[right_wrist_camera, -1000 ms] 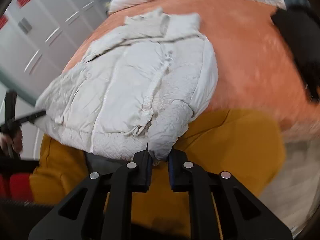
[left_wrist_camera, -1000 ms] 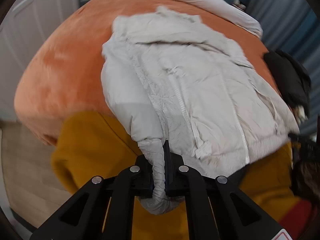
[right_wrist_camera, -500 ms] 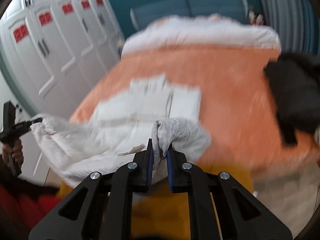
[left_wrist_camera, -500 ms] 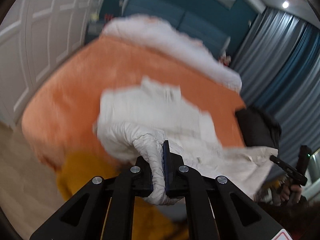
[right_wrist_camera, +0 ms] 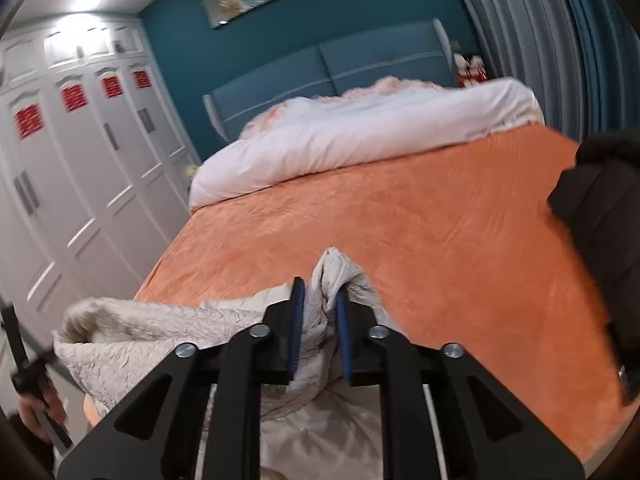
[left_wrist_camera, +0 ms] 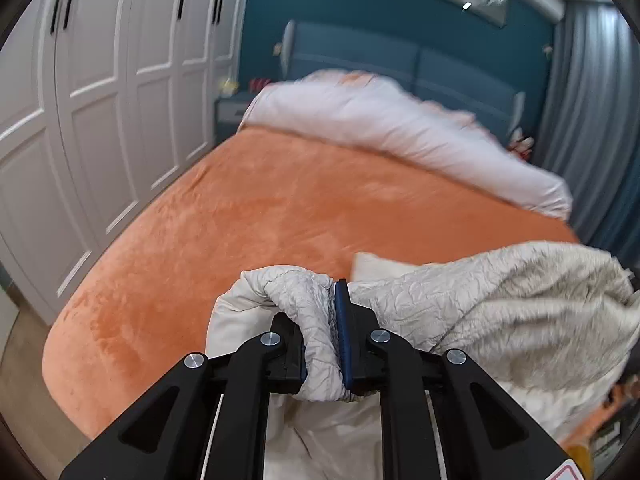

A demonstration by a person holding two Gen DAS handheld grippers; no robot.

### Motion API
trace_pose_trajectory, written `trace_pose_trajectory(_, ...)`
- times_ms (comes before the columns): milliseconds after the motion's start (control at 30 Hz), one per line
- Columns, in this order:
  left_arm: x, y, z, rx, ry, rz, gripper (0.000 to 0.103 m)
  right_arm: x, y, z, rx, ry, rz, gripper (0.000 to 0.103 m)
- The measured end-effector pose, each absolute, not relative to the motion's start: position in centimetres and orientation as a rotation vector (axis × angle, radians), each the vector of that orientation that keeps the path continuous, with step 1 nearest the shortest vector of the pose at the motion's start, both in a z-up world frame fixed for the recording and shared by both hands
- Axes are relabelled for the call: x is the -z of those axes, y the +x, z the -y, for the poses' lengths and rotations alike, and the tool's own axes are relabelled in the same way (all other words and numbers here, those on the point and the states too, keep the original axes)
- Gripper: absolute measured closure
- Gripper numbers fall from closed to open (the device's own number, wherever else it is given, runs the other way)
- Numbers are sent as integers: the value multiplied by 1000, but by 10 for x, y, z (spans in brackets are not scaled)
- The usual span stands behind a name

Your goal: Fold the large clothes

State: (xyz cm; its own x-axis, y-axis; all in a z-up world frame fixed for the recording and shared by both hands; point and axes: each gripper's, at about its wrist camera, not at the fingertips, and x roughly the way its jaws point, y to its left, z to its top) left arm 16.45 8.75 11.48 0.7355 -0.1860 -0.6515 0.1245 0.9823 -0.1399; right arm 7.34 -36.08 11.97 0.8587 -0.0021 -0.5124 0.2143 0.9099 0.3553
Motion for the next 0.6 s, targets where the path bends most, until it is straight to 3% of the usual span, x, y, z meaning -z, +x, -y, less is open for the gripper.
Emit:
trace_pose_trajectory(33, -99, 184, -87, 150, -100, -768, 89, -112, 89, 366, 144, 445, -526, 78)
trace_pose_trajectory(100, -79, 206, -91, 121, -145, -829, 87, -106, 99, 372, 200, 468, -486, 75)
trace_pose_trajectory(200, -61, 229, -107, 106, -248, -903, 86, -109, 98, 386, 241, 526, -402, 59)
trace_pose_trajectory(400, -92, 219, -118, 201, -171, -753, 85, -102, 90, 351, 134, 340, -462, 59)
trace_pose_trajectory(600, -89, 242, -130, 138, -218, -809, 85, -48, 100, 295, 91, 117, -608, 59)
